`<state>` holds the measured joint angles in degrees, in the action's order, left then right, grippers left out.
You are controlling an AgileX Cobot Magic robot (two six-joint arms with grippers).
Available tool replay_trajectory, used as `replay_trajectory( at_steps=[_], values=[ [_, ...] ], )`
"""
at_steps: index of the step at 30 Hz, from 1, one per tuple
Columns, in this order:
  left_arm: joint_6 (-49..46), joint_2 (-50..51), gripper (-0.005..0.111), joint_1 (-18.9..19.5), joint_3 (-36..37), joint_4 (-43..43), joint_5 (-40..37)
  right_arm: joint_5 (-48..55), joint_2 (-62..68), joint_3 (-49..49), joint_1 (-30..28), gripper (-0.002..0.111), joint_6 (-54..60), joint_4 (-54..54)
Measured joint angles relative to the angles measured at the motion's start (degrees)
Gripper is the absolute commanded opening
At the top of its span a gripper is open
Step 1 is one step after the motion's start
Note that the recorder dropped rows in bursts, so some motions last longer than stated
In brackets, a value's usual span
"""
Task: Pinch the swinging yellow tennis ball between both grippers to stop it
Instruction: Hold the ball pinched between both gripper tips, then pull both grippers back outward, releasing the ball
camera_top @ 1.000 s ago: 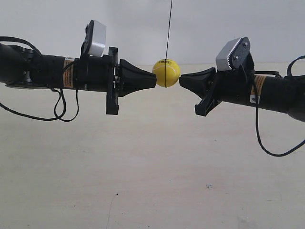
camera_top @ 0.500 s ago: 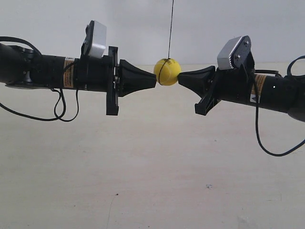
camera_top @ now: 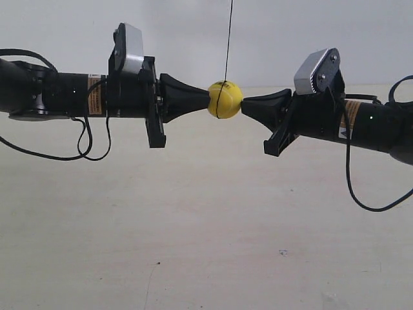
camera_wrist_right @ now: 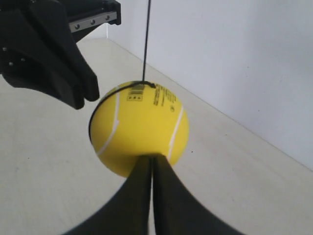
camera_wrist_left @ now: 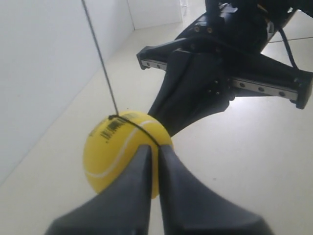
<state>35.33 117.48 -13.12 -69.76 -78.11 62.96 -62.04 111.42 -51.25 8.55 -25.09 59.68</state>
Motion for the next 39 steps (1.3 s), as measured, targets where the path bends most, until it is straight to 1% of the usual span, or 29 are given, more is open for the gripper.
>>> replay_trajectory(
  at_steps=[10,35,38,39],
  values=[
    [-0.9,0.0,0.005,0.0,0.0,1.5,-2.9,-0.1,0.0,0.0,0.0,0.0,0.2,-0.1],
    [-0.9,0.0,0.005,0.0,0.0,1.6,-2.9,-0.7,0.0,0.0,0.0,0.0,0.2,-0.1],
    [-0.5,0.0,0.005,0.5,0.0,1.6,-3.2,1.2,-0.3,0.0,0.0,0.0,0.2,-0.1],
    [0.6,0.0,0.005,1.7,0.0,1.6,-3.3,3.0,-0.9,0.0,0.0,0.0,0.2,-0.1]
  ],
)
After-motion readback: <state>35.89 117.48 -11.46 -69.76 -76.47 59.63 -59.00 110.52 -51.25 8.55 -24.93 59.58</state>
